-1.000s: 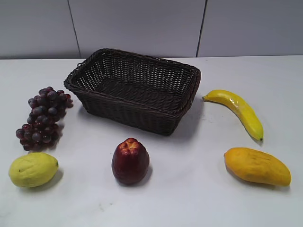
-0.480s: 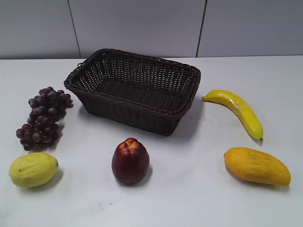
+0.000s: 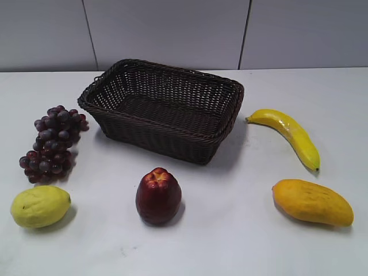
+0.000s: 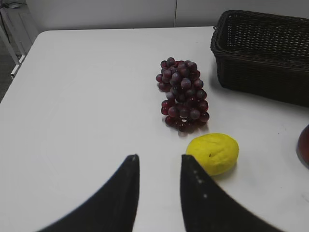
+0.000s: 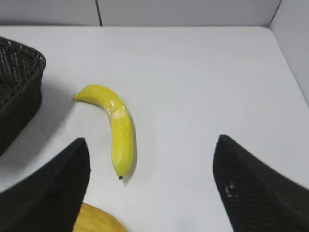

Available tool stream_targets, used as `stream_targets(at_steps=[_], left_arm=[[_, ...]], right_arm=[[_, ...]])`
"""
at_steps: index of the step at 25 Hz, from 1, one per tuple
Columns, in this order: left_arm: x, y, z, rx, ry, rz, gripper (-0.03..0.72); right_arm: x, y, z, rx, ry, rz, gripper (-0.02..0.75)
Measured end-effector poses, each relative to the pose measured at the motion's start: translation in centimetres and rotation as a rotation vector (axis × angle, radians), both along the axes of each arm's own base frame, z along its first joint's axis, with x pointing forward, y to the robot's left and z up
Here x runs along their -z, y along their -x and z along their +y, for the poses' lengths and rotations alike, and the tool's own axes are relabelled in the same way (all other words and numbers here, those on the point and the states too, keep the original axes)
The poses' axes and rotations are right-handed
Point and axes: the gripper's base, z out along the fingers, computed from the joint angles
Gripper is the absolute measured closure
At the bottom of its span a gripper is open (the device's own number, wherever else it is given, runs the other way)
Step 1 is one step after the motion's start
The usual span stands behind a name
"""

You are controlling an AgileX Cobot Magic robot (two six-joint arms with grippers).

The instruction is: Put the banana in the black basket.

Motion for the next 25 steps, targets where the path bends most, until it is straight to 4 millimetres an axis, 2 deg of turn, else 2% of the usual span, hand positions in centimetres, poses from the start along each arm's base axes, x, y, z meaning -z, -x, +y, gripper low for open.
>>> stream_targets(at_steps=[3, 8, 13, 18, 25], left_arm=[[0.0, 0.0, 0.0, 0.0, 0.0, 0.0, 0.473], [0.0, 0.0, 0.0, 0.0, 0.0, 0.0, 0.473], [0.0, 0.0, 0.0, 0.0, 0.0, 0.0, 0.473], [0.0, 0.0, 0.0, 0.0, 0.0, 0.0, 0.473], [0.0, 0.0, 0.0, 0.0, 0.0, 0.0, 0.473]], right_arm=[[0.9, -3.3, 0.7, -0.044, 0.025, 0.116, 0.103], [2.9, -8.6, 3.4, -0.151, 0.073, 0.31, 0.103], [6.2, -13.4, 5.1, -0.185, 0.095, 0.462, 0.106], [9.1, -17.4, 5.8, -0.191, 0.117, 0.535, 0.106], [12.9, -21.6, 6.4, -0.202, 0.152, 0.592, 0.115]])
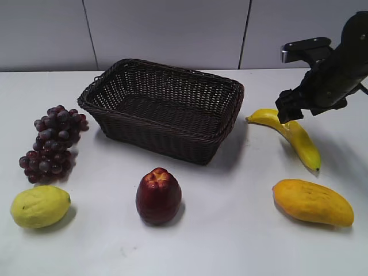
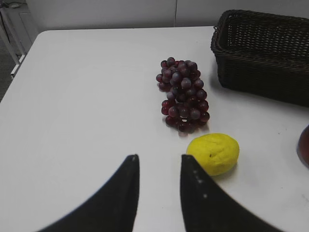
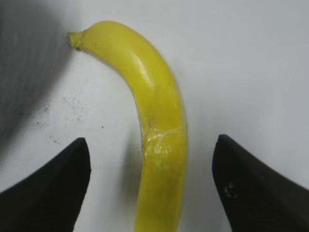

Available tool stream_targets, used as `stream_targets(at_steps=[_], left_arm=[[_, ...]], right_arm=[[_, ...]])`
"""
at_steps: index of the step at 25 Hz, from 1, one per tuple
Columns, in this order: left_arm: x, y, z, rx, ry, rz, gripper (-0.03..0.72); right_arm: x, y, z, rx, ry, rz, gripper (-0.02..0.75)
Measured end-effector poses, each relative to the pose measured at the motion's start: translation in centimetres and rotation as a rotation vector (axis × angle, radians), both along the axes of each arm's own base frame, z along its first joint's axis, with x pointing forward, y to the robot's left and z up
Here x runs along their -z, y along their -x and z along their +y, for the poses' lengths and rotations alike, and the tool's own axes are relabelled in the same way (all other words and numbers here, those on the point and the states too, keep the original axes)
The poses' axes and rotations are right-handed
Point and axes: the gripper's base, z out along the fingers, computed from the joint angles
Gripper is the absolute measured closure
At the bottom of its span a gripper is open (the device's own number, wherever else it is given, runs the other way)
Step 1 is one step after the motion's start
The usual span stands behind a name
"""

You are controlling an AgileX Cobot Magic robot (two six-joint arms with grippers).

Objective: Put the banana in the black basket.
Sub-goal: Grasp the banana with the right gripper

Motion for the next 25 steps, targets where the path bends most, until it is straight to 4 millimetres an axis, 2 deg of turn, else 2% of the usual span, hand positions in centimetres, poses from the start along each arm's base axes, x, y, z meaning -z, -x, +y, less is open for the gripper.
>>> stream_targets(at_steps=[9, 13, 18, 25], left_arm=[[0.0, 0.0, 0.0, 0.0, 0.0, 0.0, 0.473], [0.0, 0.0, 0.0, 0.0, 0.0, 0.0, 0.473], [0.0, 0.0, 0.0, 0.0, 0.0, 0.0, 0.473], [0.0, 0.0, 0.0, 0.0, 0.0, 0.0, 0.473]], right_arm=[[4.3, -2.5, 0.2, -0.04, 0.065, 0.059, 0.126], [5.3, -2.6, 0.2, -0.033, 0.065, 0.081, 0.18], [5.6, -2.6, 0.4, -0.004, 0.032, 0.09, 0.39], [5.0, -2.8, 0.4, 0.006, 0.036, 0.127, 0.394]])
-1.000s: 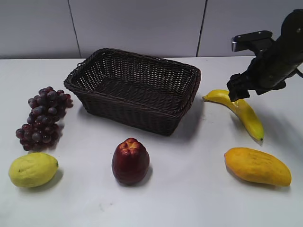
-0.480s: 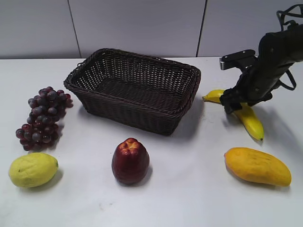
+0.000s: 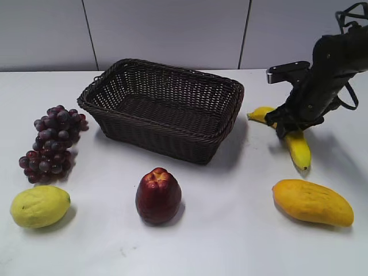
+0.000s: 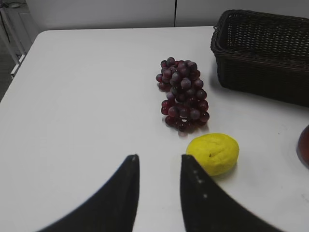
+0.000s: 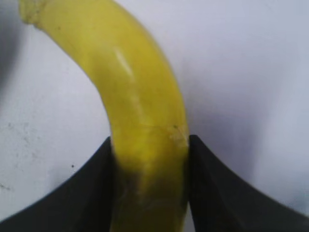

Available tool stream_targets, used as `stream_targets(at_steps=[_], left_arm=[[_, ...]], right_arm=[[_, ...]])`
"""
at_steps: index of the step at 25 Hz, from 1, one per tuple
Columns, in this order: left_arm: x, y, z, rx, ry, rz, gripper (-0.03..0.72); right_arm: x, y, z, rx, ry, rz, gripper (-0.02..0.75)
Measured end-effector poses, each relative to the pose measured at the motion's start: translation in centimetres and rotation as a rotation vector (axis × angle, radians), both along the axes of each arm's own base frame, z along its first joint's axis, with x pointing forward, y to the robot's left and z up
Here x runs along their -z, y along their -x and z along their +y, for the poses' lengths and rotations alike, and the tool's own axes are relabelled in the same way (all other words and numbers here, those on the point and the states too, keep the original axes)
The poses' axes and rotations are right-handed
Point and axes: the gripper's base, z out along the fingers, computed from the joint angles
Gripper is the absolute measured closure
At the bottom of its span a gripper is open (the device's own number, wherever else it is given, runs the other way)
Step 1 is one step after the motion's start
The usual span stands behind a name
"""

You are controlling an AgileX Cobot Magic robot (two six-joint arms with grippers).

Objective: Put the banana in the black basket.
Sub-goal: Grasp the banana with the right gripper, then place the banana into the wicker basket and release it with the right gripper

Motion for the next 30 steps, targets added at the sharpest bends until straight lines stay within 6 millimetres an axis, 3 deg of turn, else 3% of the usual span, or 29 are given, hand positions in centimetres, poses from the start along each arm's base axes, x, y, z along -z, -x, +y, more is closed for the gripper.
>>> stream_targets(at_steps=[4, 10, 13, 16, 23, 30], left_arm=[[0.0, 0.0, 0.0, 0.0, 0.0, 0.0, 0.473], [0.0, 0.0, 0.0, 0.0, 0.0, 0.0, 0.473], [0.0, 0.0, 0.0, 0.0, 0.0, 0.0, 0.473], [0.0, 0.0, 0.0, 0.0, 0.0, 0.0, 0.473], [0.0, 0.0, 0.0, 0.0, 0.0, 0.0, 0.473], [0.0, 0.0, 0.0, 0.0, 0.0, 0.0, 0.473]], right_arm=[[-2.9, -1.0, 0.0, -0.004, 0.021, -0.004, 0.394], [-12.1, -3.0, 0.7, 0.012, -0.026, -0.163, 0.394], [-15.7, -3.4, 2.4, -0.014, -0.064, -0.246, 0.394], [-17.6, -3.0, 5.8, -0.084, -0.095, -0.3, 0.394], [-17.6, -0.4, 14.4, -0.291, -0.144, -0.348, 0.394], [-12.8, 0.4, 19.6, -0.42, -0.129, -0.307, 0.394]])
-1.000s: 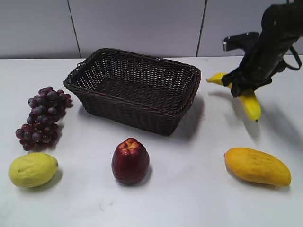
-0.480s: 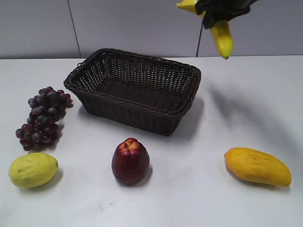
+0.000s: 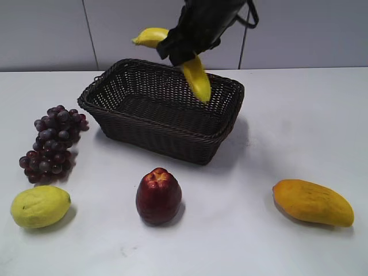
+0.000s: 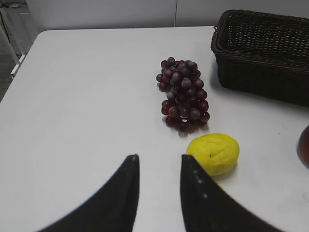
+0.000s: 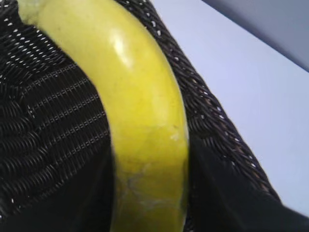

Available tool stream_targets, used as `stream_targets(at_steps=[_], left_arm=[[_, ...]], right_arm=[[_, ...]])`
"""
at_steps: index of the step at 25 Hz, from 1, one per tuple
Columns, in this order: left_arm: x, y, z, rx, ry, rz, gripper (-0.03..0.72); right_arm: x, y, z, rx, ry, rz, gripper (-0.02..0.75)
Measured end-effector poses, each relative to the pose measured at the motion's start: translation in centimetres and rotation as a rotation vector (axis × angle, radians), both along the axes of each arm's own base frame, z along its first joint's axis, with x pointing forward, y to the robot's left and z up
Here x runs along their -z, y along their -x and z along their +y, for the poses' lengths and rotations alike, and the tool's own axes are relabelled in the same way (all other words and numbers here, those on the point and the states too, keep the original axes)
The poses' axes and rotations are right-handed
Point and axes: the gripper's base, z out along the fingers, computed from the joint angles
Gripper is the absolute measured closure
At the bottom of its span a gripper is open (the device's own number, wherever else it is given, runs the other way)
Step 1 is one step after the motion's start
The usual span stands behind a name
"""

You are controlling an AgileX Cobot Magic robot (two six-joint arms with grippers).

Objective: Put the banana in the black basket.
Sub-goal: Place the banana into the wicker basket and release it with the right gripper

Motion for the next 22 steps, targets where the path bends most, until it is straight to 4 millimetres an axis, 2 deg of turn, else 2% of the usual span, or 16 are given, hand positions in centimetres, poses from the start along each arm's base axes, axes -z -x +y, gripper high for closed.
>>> stream_targets(at_steps=[7, 13, 16, 19, 22], left_arm=[[0.0, 0.0, 0.0, 0.0, 0.0, 0.0, 0.473], [0.0, 0.0, 0.0, 0.0, 0.0, 0.0, 0.473], [0.0, 0.0, 0.0, 0.0, 0.0, 0.0, 0.473], [0.0, 0.0, 0.0, 0.0, 0.0, 0.0, 0.473], [0.0, 0.0, 0.0, 0.0, 0.0, 0.0, 0.473]], right_arm=[[5.5, -1.2, 0.9, -0.03, 0.082, 0.012, 0.394], [8.4, -1.6, 1.1, -0.036, 0.109, 0.041, 0.394], [8.7, -1.6, 1.1, -0.037, 0.115, 0.046, 0.373], [8.5, -1.5, 1.0, -0.036, 0.126, 0.058, 0.272], [7.3, -1.2, 0.7, -0.035, 0.143, 0.065, 0.216]])
